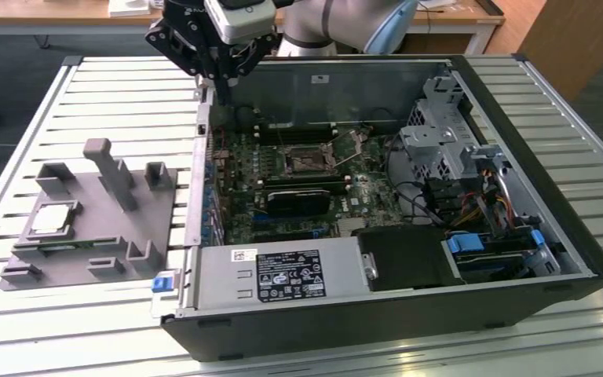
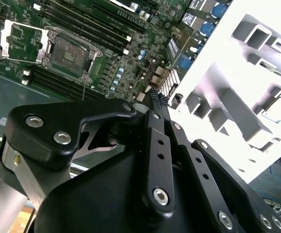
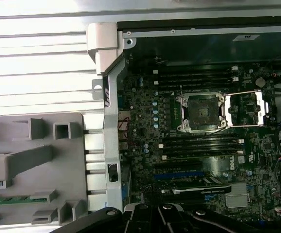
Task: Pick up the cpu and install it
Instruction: 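Reach for the cpu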
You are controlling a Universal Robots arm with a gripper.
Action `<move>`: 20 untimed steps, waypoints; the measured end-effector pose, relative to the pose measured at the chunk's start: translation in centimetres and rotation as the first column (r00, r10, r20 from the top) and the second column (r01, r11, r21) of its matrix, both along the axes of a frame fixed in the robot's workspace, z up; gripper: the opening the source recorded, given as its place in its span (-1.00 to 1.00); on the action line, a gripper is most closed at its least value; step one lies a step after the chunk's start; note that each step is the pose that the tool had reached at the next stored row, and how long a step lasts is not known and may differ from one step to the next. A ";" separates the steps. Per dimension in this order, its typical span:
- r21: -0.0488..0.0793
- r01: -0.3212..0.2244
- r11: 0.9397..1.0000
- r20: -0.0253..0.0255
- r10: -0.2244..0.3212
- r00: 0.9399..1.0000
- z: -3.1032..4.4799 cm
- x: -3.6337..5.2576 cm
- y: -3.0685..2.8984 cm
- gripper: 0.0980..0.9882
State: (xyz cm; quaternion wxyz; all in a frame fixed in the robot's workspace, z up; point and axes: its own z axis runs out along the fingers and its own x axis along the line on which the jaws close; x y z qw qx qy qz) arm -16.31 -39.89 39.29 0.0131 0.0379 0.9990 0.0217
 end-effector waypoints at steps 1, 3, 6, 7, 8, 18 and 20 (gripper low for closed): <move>0.000 0.000 1.000 0.000 0.000 1.000 0.00 -0.04 0.00 -0.98; 0.000 0.000 1.000 0.000 0.000 1.000 0.00 -0.13 0.00 -0.98; 0.000 0.000 1.000 0.000 0.000 1.000 -0.01 -0.25 0.00 -0.98; 0.000 0.000 1.000 0.000 0.000 1.000 -0.01 -0.29 0.00 -0.98; 0.000 0.000 1.000 0.000 0.000 1.000 -0.01 -0.33 0.00 -0.98; 0.000 0.000 1.000 0.000 0.000 1.000 -0.02 -0.73 0.00 -0.98; 0.000 0.000 1.000 0.000 0.000 1.000 -0.02 -0.81 0.00 -0.98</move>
